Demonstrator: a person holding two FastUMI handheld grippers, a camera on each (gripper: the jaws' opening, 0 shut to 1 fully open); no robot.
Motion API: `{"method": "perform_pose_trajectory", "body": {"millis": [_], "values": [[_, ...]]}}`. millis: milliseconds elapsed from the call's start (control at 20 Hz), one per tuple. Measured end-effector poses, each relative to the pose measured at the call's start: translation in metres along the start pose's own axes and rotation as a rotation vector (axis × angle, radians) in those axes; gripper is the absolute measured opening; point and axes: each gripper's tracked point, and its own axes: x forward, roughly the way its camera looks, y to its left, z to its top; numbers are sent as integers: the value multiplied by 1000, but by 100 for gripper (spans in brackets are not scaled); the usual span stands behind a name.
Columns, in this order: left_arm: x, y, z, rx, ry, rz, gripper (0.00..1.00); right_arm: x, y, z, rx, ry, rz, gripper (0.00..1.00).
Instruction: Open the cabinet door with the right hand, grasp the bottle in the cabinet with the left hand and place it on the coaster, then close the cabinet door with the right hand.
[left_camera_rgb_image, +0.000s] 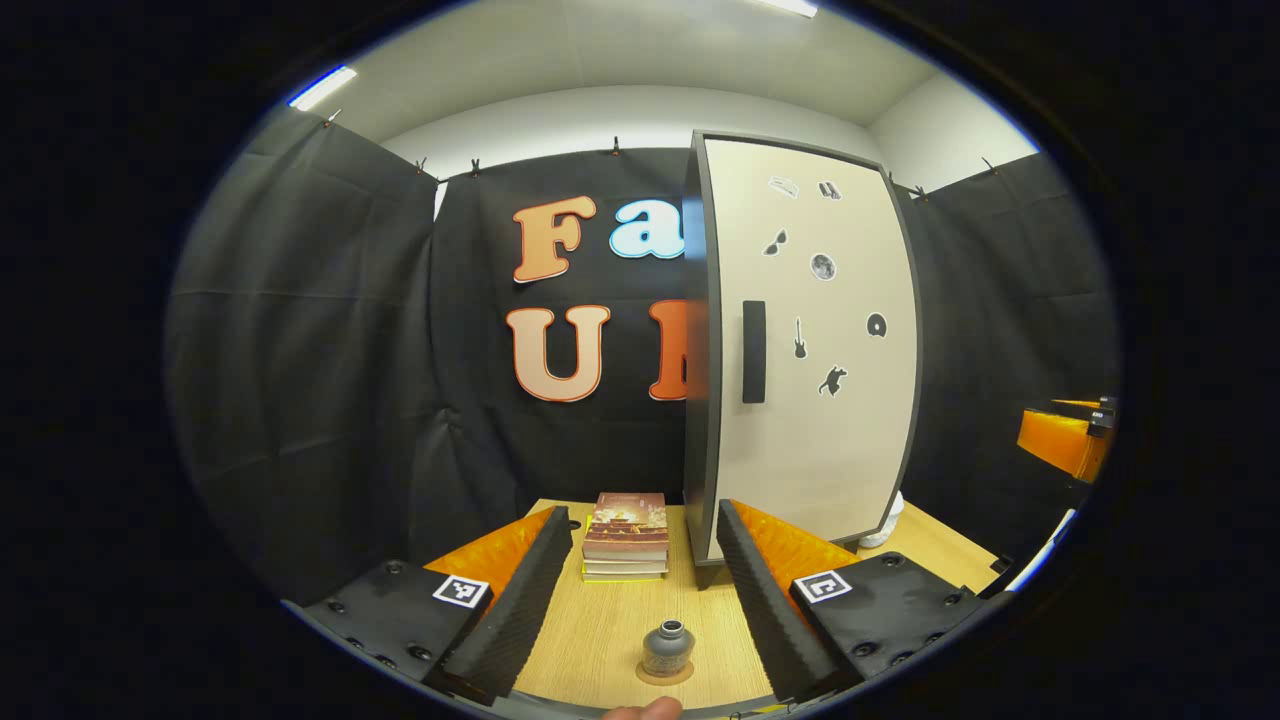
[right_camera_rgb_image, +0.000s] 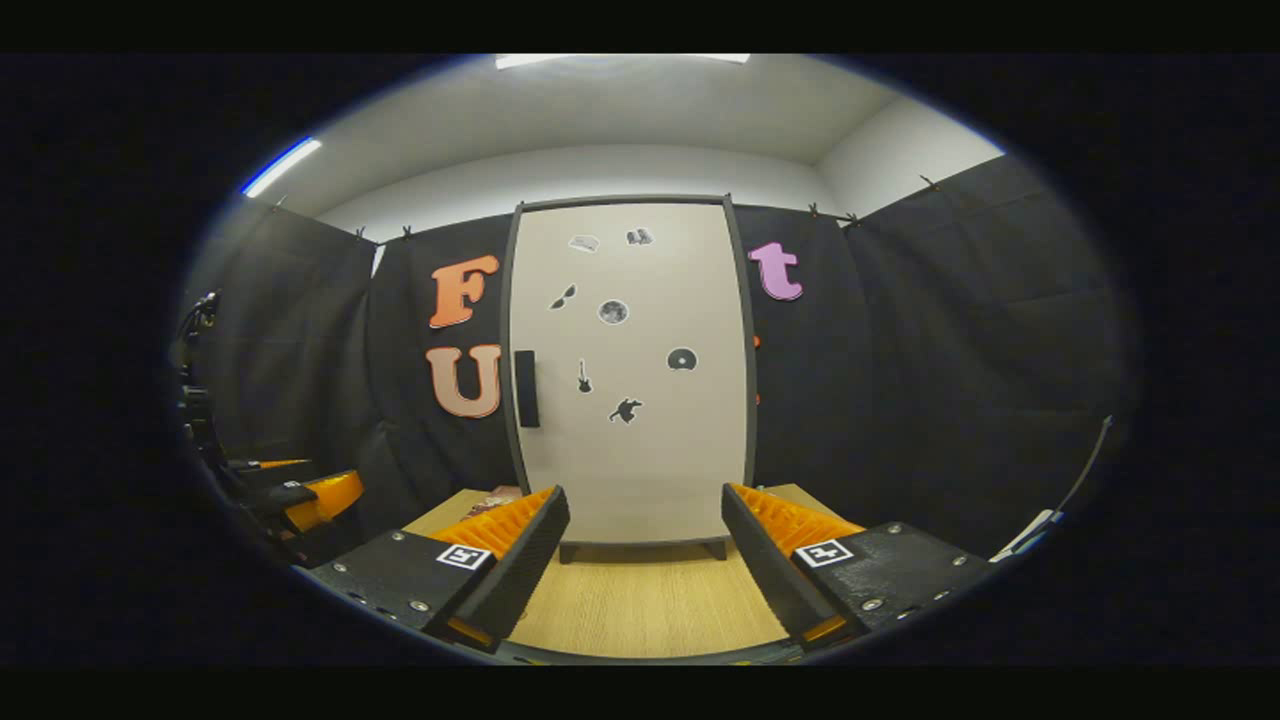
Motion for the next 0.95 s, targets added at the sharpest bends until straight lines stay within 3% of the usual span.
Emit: {"method": "perform_pose_trajectory", "body": {"millis": [950], "values": [[5,3,-6,-3,19,-5,96,7,7,6,-6,-14,6,95]]}}
